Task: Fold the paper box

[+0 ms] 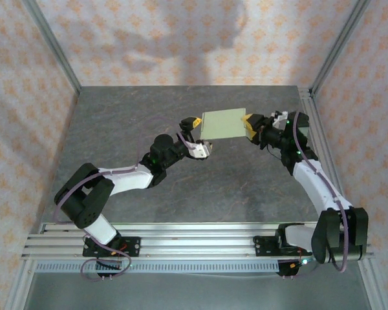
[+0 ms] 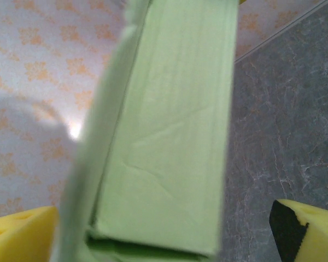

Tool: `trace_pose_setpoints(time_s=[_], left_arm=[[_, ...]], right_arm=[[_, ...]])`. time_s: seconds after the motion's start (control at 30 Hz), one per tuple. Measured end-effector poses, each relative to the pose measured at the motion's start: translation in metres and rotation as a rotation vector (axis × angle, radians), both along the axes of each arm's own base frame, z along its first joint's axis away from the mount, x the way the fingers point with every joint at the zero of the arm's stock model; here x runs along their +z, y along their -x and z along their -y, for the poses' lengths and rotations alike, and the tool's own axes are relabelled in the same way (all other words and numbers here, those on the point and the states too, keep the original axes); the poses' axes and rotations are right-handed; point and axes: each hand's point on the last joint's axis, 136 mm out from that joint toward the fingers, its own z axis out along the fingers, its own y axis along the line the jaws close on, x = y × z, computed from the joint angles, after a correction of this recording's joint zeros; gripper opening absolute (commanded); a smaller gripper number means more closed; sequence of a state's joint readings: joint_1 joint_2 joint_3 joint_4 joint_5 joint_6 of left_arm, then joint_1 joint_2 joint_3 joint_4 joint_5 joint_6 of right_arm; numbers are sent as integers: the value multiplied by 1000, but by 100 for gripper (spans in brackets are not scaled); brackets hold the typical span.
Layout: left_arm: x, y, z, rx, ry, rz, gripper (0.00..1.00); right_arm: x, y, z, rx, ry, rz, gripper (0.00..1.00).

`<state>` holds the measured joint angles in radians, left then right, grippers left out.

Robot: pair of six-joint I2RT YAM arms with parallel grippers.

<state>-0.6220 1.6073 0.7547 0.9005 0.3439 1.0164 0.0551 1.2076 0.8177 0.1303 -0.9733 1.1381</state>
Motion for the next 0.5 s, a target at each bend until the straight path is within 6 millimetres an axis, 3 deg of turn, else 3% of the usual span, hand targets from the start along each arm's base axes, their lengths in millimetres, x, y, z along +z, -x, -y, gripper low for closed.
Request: trace_pose_setpoints(time_s=[0.17, 0.27, 0.5], left_arm=[[-2, 3, 3, -25, -21, 7, 91], [-5, 6, 4, -44, -39, 1, 80], [-11, 15, 9, -83, -70, -21, 67]], right_arm=[[-17, 13, -3, 42, 22, -95, 36], [-24, 19, -3, 54, 29, -135, 36], [-22, 22, -4, 72, 33, -150, 36]])
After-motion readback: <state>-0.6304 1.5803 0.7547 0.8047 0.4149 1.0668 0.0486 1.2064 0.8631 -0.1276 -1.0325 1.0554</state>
